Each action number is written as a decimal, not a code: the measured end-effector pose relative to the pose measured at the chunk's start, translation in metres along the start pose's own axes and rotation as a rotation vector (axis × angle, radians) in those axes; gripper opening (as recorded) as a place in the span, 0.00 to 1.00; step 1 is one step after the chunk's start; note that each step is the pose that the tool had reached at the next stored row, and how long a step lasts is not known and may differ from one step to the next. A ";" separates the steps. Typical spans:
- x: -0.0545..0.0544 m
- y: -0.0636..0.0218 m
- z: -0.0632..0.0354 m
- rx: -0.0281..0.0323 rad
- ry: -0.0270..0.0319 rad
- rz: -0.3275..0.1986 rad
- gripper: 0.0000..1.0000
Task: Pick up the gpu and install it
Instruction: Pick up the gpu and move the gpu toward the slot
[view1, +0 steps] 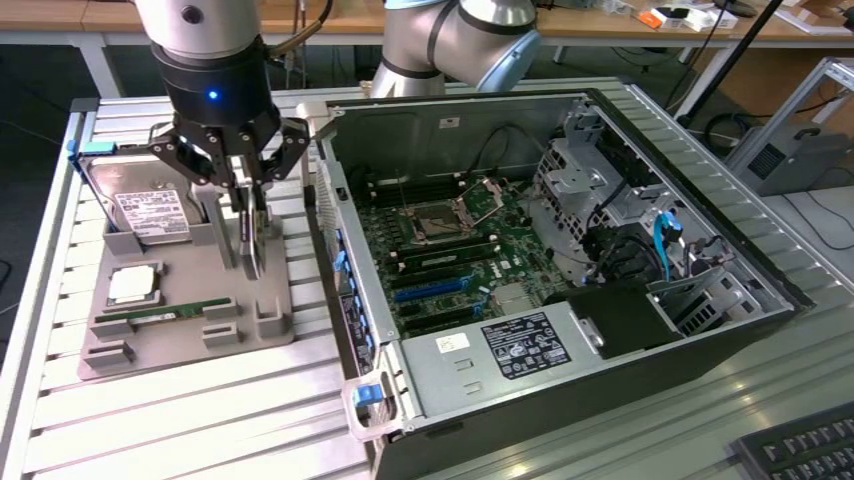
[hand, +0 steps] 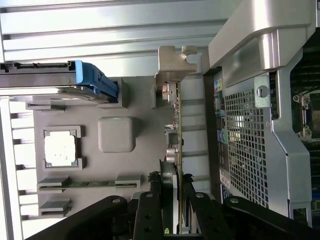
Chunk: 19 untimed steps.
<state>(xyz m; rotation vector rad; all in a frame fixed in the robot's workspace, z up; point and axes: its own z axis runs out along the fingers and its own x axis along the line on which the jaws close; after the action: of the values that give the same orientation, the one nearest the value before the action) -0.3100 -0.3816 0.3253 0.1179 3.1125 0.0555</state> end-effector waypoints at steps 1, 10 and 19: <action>0.000 0.0000 -0.0007 -0.0001 -0.0001 0.000 0.27; 0.000 0.0002 -0.0057 -0.0001 -0.0001 0.000 0.27; 0.000 0.0004 -0.0120 -0.0001 -0.0001 0.000 0.27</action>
<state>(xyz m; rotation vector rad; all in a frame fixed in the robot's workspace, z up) -0.3099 -0.3816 0.3374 0.1178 3.1124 0.0556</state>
